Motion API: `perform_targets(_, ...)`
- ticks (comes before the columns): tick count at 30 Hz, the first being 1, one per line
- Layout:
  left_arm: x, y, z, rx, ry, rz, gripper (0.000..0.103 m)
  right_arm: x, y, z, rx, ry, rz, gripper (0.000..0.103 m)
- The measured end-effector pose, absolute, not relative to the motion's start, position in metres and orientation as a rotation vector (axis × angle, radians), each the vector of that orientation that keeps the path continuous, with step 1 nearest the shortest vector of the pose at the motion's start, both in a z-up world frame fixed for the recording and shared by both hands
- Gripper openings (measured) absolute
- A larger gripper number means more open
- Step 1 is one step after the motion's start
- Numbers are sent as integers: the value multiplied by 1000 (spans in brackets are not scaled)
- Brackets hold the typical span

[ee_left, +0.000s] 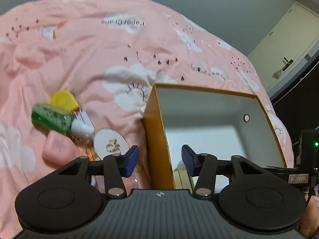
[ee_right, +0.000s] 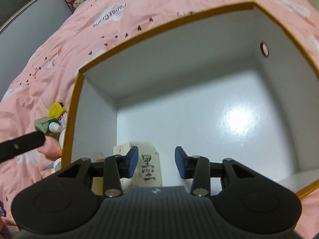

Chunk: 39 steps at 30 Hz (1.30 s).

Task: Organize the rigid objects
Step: 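Move both open tools back toward the cosmetics pile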

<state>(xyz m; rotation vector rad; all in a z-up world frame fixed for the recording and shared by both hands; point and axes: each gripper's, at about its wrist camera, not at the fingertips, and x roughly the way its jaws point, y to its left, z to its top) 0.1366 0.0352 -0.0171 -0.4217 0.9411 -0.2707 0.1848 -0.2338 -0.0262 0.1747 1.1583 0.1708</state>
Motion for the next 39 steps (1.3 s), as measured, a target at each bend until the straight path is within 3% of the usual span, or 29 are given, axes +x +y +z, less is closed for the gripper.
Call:
perform_targets(7, 137, 33, -28, -448, 972, -296, 45, 194, -237, -26, 295, 1153, 215, 41)
perform_targets(12, 138, 31, -29, -448, 982, -297, 45, 208, -215, -30, 254, 1173, 261, 39)
perform_targets(16, 137, 30, -30, -450, 985, -308, 45, 209, -208, -39, 234, 1195, 257, 29)
perform_targets(29, 133, 25, -29, -425, 977, -293, 45, 192, -221, -39, 301, 1247, 246, 26)
perform_targets(33, 127, 25, -20, -387, 941, -265, 45, 182, -211, -27, 232, 1183, 268, 29)
perform_targets(37, 120, 27, -8, -353, 890, -265, 45, 169, -194, -2, 147, 1056, 321, 55)
perform_targets(39, 117, 31, -2, -334, 868, -253, 45, 162, -182, 9, 88, 998, 353, 55)
